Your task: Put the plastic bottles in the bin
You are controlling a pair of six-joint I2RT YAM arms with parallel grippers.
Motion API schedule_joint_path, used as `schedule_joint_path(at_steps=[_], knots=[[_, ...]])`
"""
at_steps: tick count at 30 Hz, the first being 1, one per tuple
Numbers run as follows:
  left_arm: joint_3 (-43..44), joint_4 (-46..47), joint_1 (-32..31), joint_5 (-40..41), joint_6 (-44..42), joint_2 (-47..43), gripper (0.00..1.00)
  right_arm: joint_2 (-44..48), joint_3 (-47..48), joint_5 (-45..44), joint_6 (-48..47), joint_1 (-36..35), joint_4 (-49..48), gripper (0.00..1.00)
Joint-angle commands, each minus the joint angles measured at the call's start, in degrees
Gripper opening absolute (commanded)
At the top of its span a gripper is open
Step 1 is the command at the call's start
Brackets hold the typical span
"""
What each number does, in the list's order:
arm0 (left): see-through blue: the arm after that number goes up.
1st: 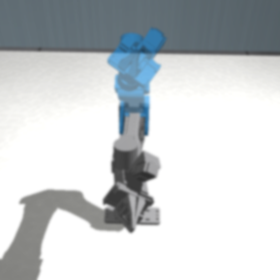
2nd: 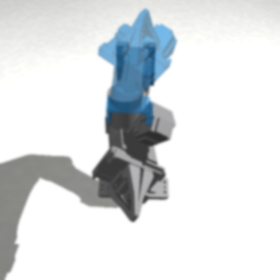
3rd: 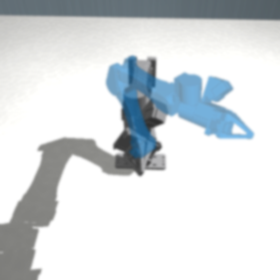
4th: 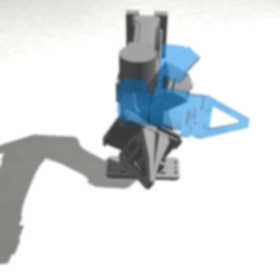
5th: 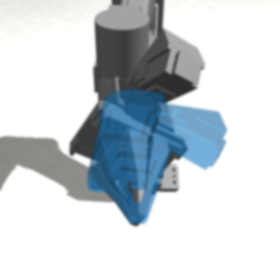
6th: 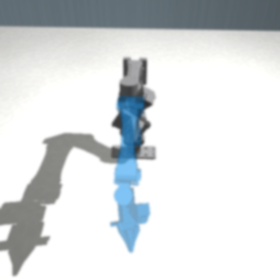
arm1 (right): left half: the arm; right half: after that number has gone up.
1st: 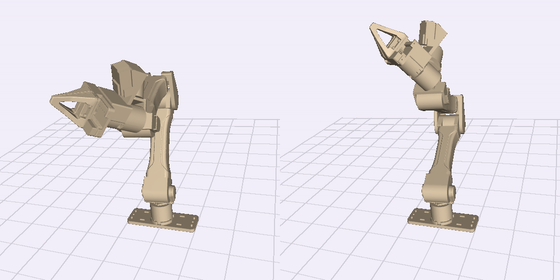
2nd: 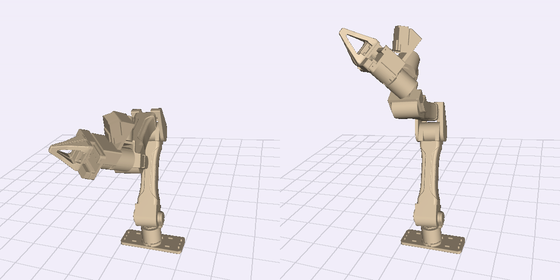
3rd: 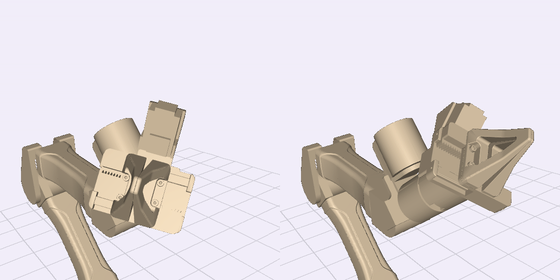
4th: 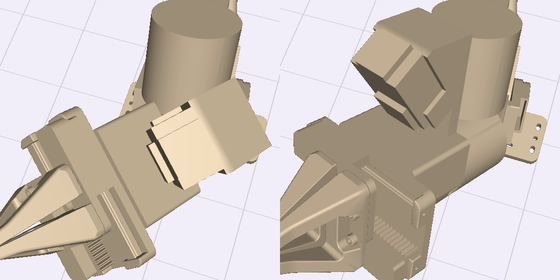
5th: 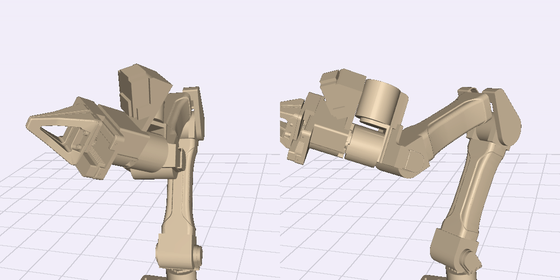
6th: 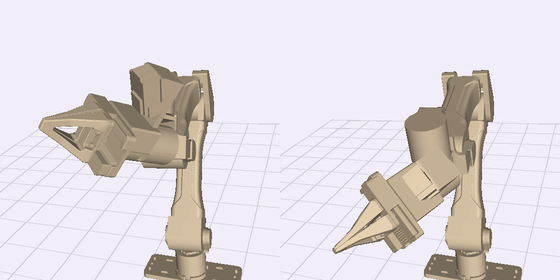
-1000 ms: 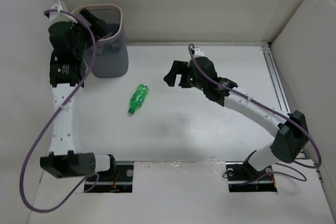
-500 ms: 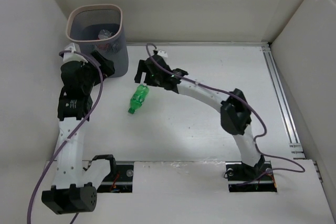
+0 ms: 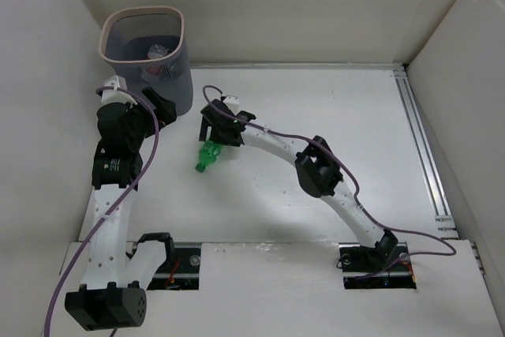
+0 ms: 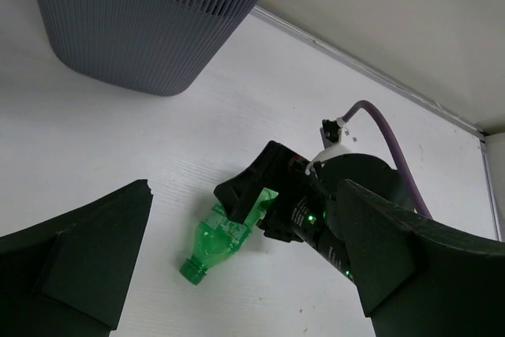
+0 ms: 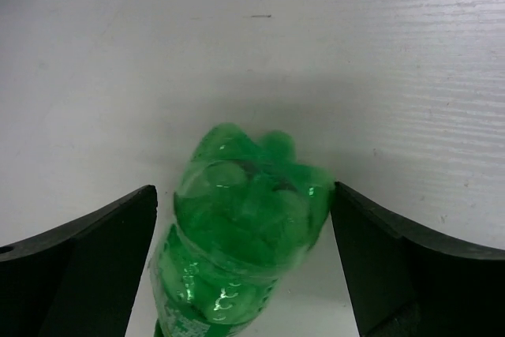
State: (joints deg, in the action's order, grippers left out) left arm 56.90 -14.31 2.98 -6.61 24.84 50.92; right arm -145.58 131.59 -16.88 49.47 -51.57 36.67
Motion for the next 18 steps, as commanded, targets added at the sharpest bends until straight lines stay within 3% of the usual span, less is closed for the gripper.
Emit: schedule_joint_path(at_steps=[1, 2, 3, 6, 8, 9, 10, 11, 14, 18], knots=[[-0.6, 4.1, -0.2, -2.6, -0.6, -1.0, 1.0, -1.7, 2.4, 0.5, 0.6, 1.2, 2.2, 0.93], [-0.7, 4.1, -0.2, -3.3, -0.6, -1.0, 1.0, -2.3, 2.4, 1.1, 0.0, 1.7, 2.2, 0.88], [-0.7, 4.1, -0.2, -3.3, -0.6, -1.0, 1.0, -2.3, 1.5, 1.7, 0.0, 1.7, 2.2, 0.76], [-0.7, 4.1, -0.2, -3.8, -1.1, -1.0, 1.0, 0.6, -3.3, 2.2, -0.5, 2.4, 0.3, 0.59], [-0.7, 4.1, -0.2, -5.2, -1.1, -1.0, 1.0, 5.6, -11.5, 3.0, -0.5, 3.1, -3.9, 0.33], [-0.7, 4.1, -0.2, -5.7, -1.1, -1.0, 1.0, 7.6, -14.4, 3.0, -0.5, 3.7, -5.6, 0.28], [-1.2, 4.1, -0.2, -6.4, -1.1, -1.0, 1.0, 9.3, -19.4, 3.8, -0.5, 4.4, -7.0, 0.07], [-1.2, 4.1, -0.2, -6.9, -1.1, -1.0, 1.0, 12.7, -21.0, 3.8, -0.5, 4.4, -7.9, 0.0], [-2.1, 5.5, -0.2, -11.9, -0.6, -0.5, 1.0, 18.8, -27.9, 1.9, -2.1, 5.8, -8.6, 0.0], [-6.9, 10.4, -0.9, -23.3, 2.3, 0.6, 1.0, 37.6, -42.8, 2.2, -8.6, 8.8, -20.5, 0.0]])
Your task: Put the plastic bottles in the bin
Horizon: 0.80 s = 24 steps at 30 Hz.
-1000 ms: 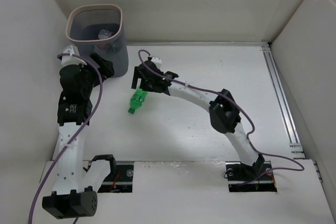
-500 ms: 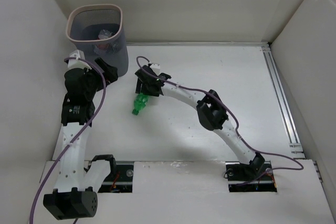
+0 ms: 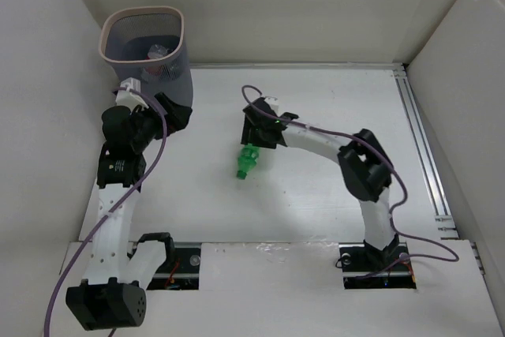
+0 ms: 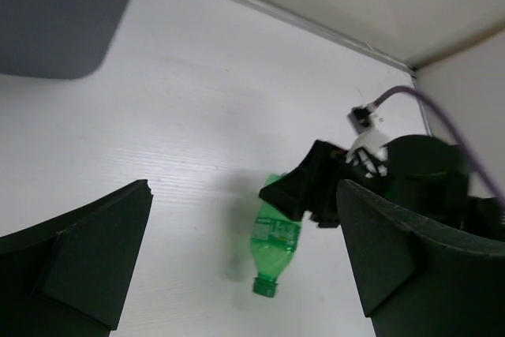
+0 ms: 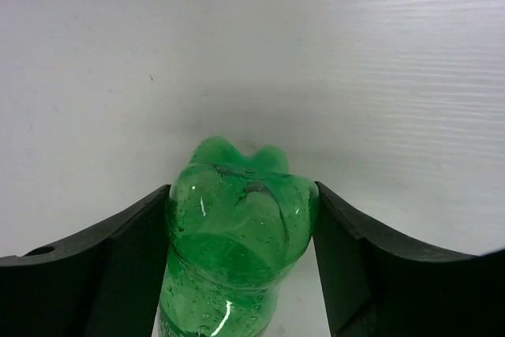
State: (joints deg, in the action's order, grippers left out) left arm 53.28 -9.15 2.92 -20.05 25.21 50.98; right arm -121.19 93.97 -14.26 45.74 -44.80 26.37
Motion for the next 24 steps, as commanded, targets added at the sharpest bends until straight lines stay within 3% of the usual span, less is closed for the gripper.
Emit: schedule_joint_path(at_steps=[1, 6, 10, 14, 20, 24], knots=[[-4.0, 6.5, -1.8, -11.1, 2.7, 1.2, 1.0, 16.3, -7.8, 0.4, -9.0, 2.7, -12.5, 0.0], [-2.9, 11.9, -11.5, -11.9, 6.2, 5.3, 1.0, 31.4, -19.1, 11.7, -22.1, 8.0, -20.9, 0.0], [0.9, 18.7, -28.4, -11.4, 8.0, 12.4, 1.0, 42.1, -25.7, 25.1, -23.6, 15.6, -26.7, 0.0], [1.5, 30.0, -36.1, -13.5, 11.8, 17.1, 1.0, 52.1, -29.6, 32.3, -24.7, 20.1, -30.4, 0.0], [3.1, 42.0, -40.9, -17.7, 14.9, 24.1, 1.0, 58.9, -32.0, 39.3, -24.2, 24.0, -30.9, 0.0], [5.6, 44.6, -43.4, -17.7, 15.7, 27.3, 1.0, 60.2, -32.0, 43.4, -22.4, 24.7, -31.5, 0.0]])
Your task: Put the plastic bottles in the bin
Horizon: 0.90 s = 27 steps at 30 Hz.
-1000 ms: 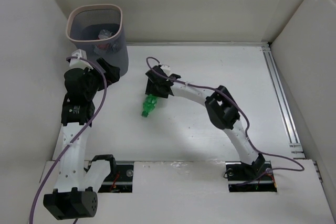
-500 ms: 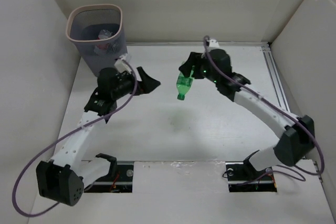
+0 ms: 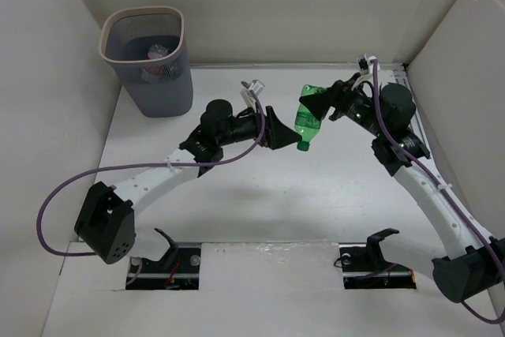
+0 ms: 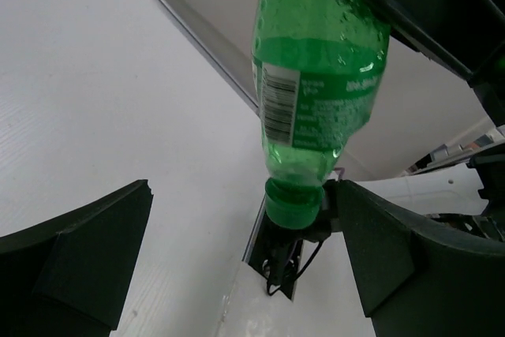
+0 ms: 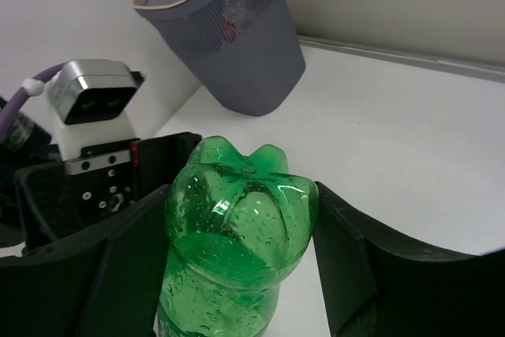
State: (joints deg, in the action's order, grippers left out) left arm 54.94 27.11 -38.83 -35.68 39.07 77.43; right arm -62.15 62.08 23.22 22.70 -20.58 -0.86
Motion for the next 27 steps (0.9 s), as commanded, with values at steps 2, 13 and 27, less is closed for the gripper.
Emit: schedule_joint_path(at_steps=[2, 13, 27], knots=[[5.2, 8.3, -2.2, -2.1, 1.2, 2.0, 1.0, 1.2, -0.6, 6.5, 1.1, 0.5, -4.2, 0.0], [6.8, 15.8, -5.3, -5.6, 3.8, 5.8, 0.97, 2.5, -4.7, 10.7, 7.1, -0.8, -14.0, 0.0], [10.4, 14.1, -3.6, -4.1, 4.4, 7.7, 0.0, 3.3, -4.0, 12.0, 11.5, 2.8, -18.1, 1.0]])
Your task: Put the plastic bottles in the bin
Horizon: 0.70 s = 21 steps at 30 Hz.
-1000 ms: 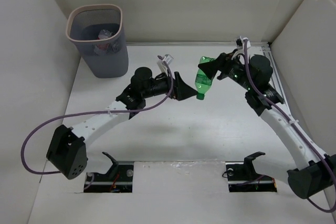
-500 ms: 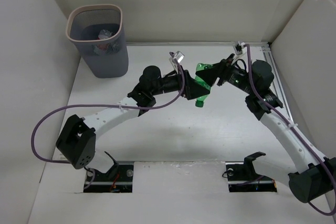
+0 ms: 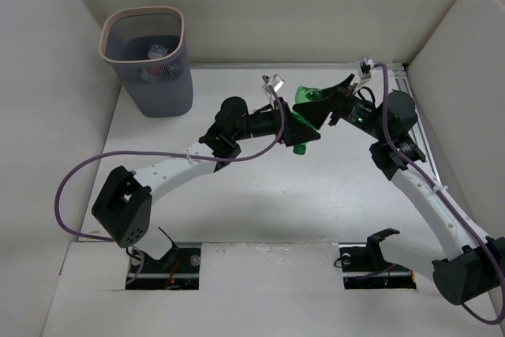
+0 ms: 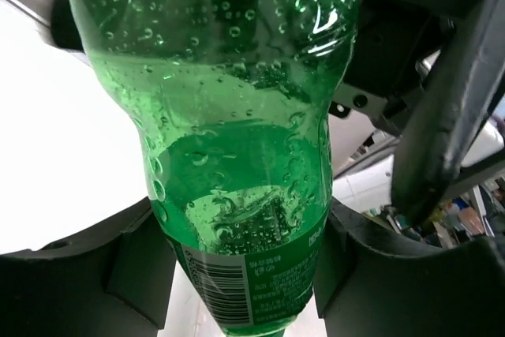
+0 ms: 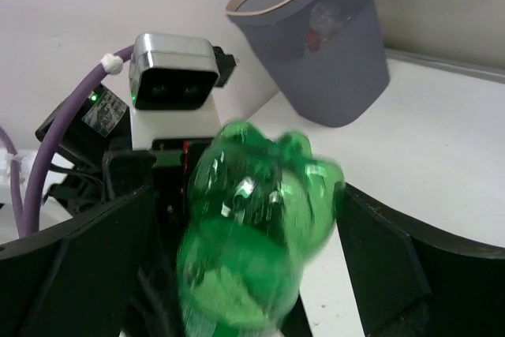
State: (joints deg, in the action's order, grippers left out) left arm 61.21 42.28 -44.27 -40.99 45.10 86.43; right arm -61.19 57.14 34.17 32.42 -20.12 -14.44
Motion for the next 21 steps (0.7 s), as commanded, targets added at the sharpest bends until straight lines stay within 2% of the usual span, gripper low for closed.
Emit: schedule_joint_path(at_steps=[1, 4, 7, 8, 10, 11, 13, 16, 19, 21], knots=[[6.1, -3.5, 4.3, 2.1, -2.2, -1.8, 0.0, 3.2, -0.4, 0.3, 1.8, 3.8, -3.8, 1.0], [11.9, -17.3, 8.9, 7.6, -8.2, -1.8, 0.0, 7.4, -1.9, -2.0, 1.8, 10.2, -0.3, 1.0], [21.9, -29.5, 16.5, 14.3, -13.5, -1.3, 0.0, 11.0, -2.5, -3.2, -0.1, 14.7, 4.8, 1.0], [27.1, -32.0, 20.7, 16.5, -14.3, -0.2, 0.0, 11.5, -2.5, -2.5, -0.7, 15.4, 5.5, 1.0], [32.3, -38.4, 25.1, 22.9, -15.3, 1.7, 0.0, 12.2, -3.1, -1.8, -0.7, 16.0, 6.5, 1.0], [37.9, -40.6, 27.3, 24.9, -16.0, 4.4, 0.0, 12.8, -4.4, -1.0, -0.7, 16.5, 6.5, 1.0], [43.4, -44.9, 33.1, 31.7, -16.0, 7.4, 0.0, 13.4, -5.7, -0.3, -0.7, 16.5, 7.1, 1.0], [50.2, -48.5, 39.2, 36.3, -16.0, 12.6, 0.0, 13.9, -8.1, -0.2, -1.2, 16.0, 7.1, 1.0], [55.0, -49.8, 46.0, 36.9, -13.2, 18.0, 0.0, 13.9, -9.3, -0.2, -1.9, 15.4, 7.1, 1.0], [57.7, -51.1, 48.3, 36.1, -12.6, 21.0, 0.0, 13.9, -9.9, 0.3, -1.9, 15.4, 7.1, 1.0]])
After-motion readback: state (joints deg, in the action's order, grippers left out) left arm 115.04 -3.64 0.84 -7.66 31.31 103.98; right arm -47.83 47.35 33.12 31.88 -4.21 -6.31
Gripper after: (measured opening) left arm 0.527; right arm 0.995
